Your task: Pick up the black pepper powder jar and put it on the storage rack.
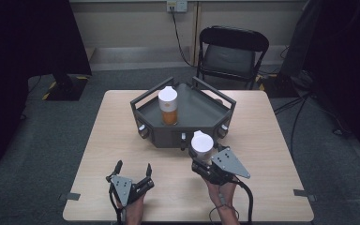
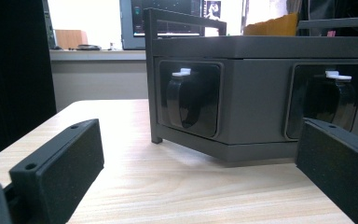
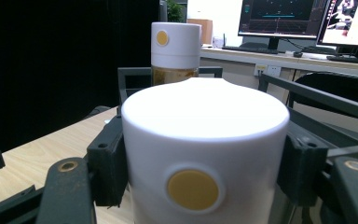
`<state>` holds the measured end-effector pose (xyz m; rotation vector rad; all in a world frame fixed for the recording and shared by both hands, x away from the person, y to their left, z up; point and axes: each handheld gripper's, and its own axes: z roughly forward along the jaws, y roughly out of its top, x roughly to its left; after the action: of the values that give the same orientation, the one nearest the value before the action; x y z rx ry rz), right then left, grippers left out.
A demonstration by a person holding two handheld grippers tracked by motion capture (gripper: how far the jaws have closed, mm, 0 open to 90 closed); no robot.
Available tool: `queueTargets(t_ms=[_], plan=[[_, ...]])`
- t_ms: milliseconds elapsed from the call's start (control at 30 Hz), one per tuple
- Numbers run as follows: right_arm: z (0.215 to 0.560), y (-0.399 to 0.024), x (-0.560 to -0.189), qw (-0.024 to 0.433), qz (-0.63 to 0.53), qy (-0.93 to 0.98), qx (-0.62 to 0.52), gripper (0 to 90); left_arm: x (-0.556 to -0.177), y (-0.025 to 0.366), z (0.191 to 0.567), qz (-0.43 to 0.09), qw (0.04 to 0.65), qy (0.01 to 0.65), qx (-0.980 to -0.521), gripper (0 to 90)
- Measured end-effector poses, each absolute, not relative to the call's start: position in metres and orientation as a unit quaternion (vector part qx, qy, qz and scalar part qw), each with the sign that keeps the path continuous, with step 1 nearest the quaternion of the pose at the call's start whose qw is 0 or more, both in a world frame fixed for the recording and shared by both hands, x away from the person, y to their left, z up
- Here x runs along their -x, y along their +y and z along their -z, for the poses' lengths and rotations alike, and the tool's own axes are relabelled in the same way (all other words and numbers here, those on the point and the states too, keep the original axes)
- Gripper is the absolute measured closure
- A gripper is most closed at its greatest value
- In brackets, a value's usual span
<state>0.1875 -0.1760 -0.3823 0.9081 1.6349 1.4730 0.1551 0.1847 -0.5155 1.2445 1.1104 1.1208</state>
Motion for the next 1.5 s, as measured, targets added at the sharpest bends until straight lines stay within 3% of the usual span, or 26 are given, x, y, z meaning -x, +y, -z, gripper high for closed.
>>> queueTargets(t_ms=[1500], plan=[[0.329, -0.160, -0.262, 0.379, -0.572, 0.627, -0.369, 30.0, -0.155, 0.185, 0.515, -0.471, 0.536, 0.467, -0.522, 0.6]])
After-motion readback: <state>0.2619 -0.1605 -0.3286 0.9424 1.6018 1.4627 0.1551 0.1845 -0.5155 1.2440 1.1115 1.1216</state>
